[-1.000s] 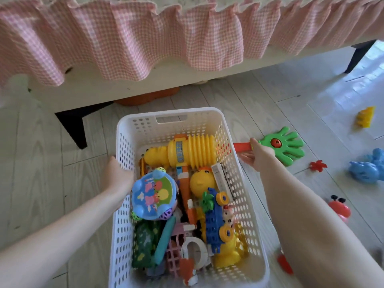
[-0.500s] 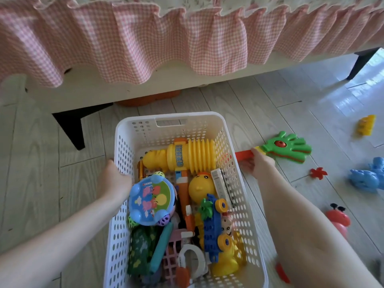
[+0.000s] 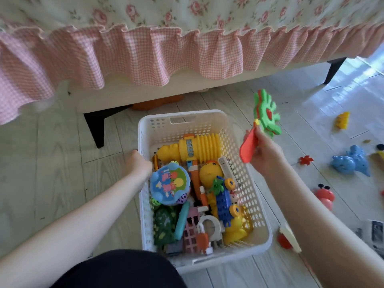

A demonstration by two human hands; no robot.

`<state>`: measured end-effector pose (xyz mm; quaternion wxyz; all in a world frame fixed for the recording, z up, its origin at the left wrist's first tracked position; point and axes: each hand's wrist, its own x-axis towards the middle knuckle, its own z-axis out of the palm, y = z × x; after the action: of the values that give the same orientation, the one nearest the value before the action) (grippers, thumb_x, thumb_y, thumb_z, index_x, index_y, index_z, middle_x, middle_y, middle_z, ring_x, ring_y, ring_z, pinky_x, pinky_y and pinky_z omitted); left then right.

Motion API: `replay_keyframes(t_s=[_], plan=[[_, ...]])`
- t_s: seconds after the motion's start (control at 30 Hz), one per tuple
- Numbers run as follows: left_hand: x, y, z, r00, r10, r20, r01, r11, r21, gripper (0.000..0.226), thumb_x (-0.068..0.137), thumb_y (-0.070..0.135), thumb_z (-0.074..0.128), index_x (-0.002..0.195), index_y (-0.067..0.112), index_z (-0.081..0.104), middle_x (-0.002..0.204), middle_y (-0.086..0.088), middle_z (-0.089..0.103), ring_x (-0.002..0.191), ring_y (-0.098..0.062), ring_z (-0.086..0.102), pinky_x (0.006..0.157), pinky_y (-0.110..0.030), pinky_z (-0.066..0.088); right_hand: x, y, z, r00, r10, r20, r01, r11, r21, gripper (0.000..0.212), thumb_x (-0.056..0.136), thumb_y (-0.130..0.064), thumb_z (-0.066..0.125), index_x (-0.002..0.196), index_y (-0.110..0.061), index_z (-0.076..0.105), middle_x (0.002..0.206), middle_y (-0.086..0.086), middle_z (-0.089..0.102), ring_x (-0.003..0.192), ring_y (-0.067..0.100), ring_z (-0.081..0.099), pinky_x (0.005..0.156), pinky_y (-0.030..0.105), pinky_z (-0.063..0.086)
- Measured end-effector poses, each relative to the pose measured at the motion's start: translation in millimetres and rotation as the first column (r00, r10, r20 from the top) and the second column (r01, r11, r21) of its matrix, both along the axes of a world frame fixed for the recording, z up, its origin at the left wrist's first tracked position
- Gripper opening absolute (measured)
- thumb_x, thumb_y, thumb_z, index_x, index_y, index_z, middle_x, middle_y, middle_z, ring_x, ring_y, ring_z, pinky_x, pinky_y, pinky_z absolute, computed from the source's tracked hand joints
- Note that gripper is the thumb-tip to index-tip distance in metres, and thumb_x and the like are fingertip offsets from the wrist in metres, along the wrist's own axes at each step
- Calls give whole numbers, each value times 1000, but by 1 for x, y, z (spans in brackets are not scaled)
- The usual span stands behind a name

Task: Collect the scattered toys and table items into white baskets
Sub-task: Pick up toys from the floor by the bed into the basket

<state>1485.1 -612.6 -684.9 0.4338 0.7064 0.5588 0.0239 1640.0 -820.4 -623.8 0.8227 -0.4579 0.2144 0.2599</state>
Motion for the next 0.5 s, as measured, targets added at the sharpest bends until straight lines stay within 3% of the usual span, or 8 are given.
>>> replay_keyframes(t_s=[0.1,0.2,0.27,0.33,0.43,0.5], plan=[[-5,-1,7,994,-1,109,12,995,-104,29,87,11,51,115,3,52,112,-20,59,99,-34,58,87,-44,50,-71,-1,9,940,330,83,-313,934,-174,19,91,-23,55,88,-4,57,60,2,66,52,11,64,51,25,54],[-13,-1,13,978,44,201,-5,981,-193,36,93,24,46,124,4,48,120,-19,57,106,-33,56,93,-41,46,-126,1,-1,780,620,81,-530,724,-442,22,90,-27,57,92,-5,57,66,3,69,56,11,66,55,26,55],[-20,-2,12,971,67,230,-8,969,-247,49,95,35,41,133,5,41,133,-17,50,118,-32,50,100,-42,41,-146,7,-14,684,728,41,-574,572,-586,25,90,-28,58,92,-2,57,69,2,67,55,9,65,54,25,54],[-27,-6,10,963,82,258,-10,963,-268,56,95,42,39,139,7,35,142,-13,41,128,-30,41,106,-40,33,-155,18,-30,610,791,43,-570,476,-670,22,90,-25,58,86,-3,58,67,1,65,56,13,63,56,32,53],[-33,-15,7,945,85,317,-2,967,-254,53,97,39,35,139,6,35,145,-12,38,131,-27,36,103,-34,30,-161,37,-48,515,857,29,-590,379,-713,19,91,-23,57,82,-7,57,74,9,65,65,19,63,61,33,52],[-34,-20,7,944,83,318,2,966,-259,53,99,37,32,142,7,28,148,-10,32,134,-25,32,104,-33,28,-159,48,-56,514,857,20,-586,368,-722,21,92,-22,56,88,-1,58,82,16,68,72,25,66,65,35,54]])
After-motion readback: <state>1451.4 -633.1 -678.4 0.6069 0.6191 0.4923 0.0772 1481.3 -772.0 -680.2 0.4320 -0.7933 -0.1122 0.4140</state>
